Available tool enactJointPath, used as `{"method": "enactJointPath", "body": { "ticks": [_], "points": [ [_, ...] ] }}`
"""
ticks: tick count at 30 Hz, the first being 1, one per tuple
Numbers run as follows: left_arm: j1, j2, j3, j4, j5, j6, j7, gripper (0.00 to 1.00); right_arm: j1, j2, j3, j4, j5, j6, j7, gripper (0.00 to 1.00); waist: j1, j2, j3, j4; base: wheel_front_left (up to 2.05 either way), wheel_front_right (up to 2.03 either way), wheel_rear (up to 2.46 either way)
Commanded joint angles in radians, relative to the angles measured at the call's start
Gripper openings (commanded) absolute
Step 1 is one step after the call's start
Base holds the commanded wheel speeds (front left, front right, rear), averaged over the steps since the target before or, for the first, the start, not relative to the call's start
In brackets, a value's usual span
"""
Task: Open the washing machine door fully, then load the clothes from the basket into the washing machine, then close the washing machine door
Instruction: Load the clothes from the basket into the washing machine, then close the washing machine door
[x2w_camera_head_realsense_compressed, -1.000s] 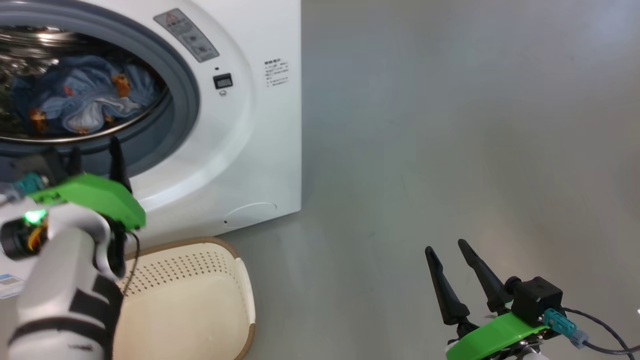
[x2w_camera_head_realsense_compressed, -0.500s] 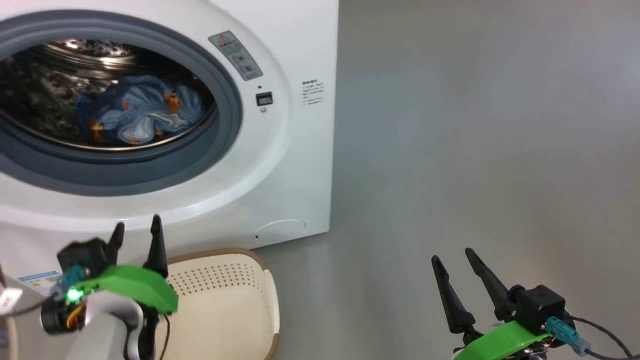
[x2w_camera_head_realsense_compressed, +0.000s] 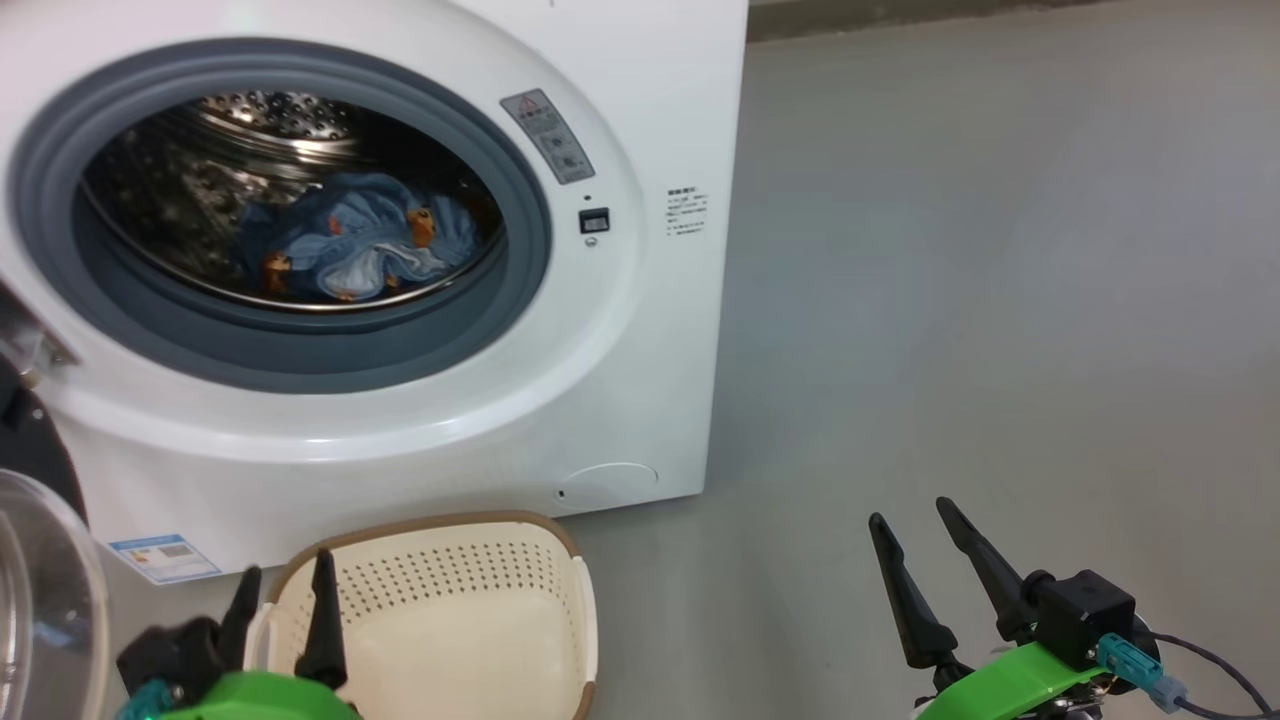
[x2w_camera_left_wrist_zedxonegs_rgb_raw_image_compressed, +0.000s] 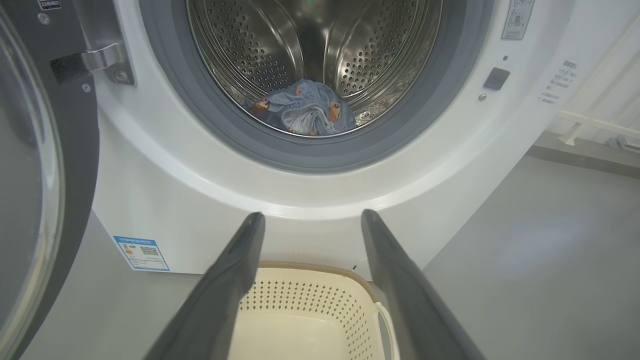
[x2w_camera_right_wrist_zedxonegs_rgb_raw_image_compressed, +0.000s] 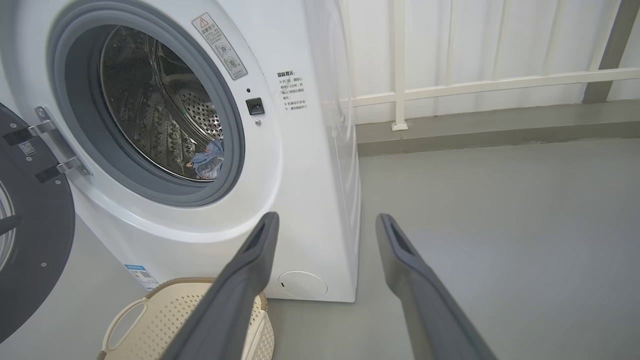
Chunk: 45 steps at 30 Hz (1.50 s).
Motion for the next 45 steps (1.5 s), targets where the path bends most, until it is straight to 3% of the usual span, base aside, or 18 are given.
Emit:
{"method": "enactJointPath", "body": {
  "ticks": [1, 16, 45],
  "points": [
    [0.01, 0.014, 0.039, -0.042, 0.006, 0.004, -0.007, 1.0, 0.0, -0.013, 0.031, -0.019, 0.001, 0.002, -0.005, 1.0, 0.0, 0.0, -0.019, 0.019, 0.0, 0.0, 0.0],
    [0.147, 0.002, 0.085, -0.159, 0.08, 0.023, -0.007, 1.0, -0.001, -0.032, 0.044, -0.016, 0.009, 0.002, -0.005, 1.0, 0.0, 0.0, -0.042, 0.022, 0.0, 0.0, 0.0],
    [0.204, -0.043, 0.199, -0.204, 0.16, -0.037, -0.008, 1.0, -0.003, -0.024, 0.017, -0.005, -0.007, 0.002, -0.005, 1.0, 0.0, 0.0, -0.024, 0.014, 0.0, 0.0, 0.0]
  ]
}}
